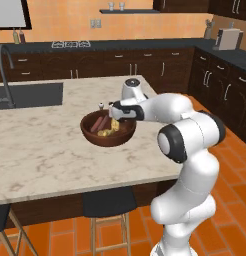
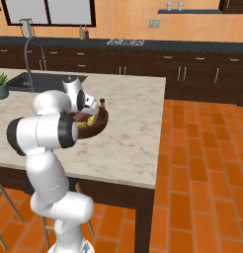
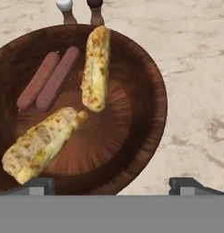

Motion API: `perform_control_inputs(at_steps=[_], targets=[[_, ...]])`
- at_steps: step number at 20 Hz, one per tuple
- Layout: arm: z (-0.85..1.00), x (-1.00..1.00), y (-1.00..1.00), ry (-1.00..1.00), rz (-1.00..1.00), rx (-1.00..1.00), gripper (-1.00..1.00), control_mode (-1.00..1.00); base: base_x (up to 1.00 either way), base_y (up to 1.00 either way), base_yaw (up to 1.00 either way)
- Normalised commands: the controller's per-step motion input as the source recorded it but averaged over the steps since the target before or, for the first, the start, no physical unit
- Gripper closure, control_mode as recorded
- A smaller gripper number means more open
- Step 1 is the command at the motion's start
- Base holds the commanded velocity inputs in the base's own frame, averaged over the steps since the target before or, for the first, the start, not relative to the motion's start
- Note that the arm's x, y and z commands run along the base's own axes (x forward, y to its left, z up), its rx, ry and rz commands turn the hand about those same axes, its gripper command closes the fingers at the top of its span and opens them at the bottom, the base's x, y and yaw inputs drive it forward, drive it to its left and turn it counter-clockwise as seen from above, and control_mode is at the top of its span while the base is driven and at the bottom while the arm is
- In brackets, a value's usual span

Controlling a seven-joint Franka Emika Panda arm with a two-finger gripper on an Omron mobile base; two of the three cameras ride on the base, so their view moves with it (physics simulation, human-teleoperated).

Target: Place one bun and one sausage from the bowl on each plate.

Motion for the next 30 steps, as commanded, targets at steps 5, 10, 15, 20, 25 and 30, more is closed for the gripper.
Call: perform_control_inputs(at_steps=[5, 10, 15, 20, 25, 30], targets=[[-0.37, 0.38, 0.06, 0.00, 0.00, 0.00, -1.00, -1.00, 0.00, 0.00, 0.00], [-0.32, 0.40, 0.04, 0.00, 0.00, 0.00, -1.00, -1.00, 0.00, 0.00, 0.00], [-0.30, 0.38, 0.01, 0.00, 0.00, 0.00, -1.00, -1.00, 0.00, 0.00, 0.00], [-0.26, 0.38, 0.09, 0.00, 0.00, 0.00, -1.00, -1.00, 0.00, 0.00, 0.00], [-0.31, 0.41, 0.11, 0.00, 0.00, 0.00, -1.00, -1.00, 0.00, 0.00, 0.00], [-0.28, 0.43, 0.01, 0.00, 0.00, 0.00, -1.00, -1.00, 0.00, 0.00, 0.00]])
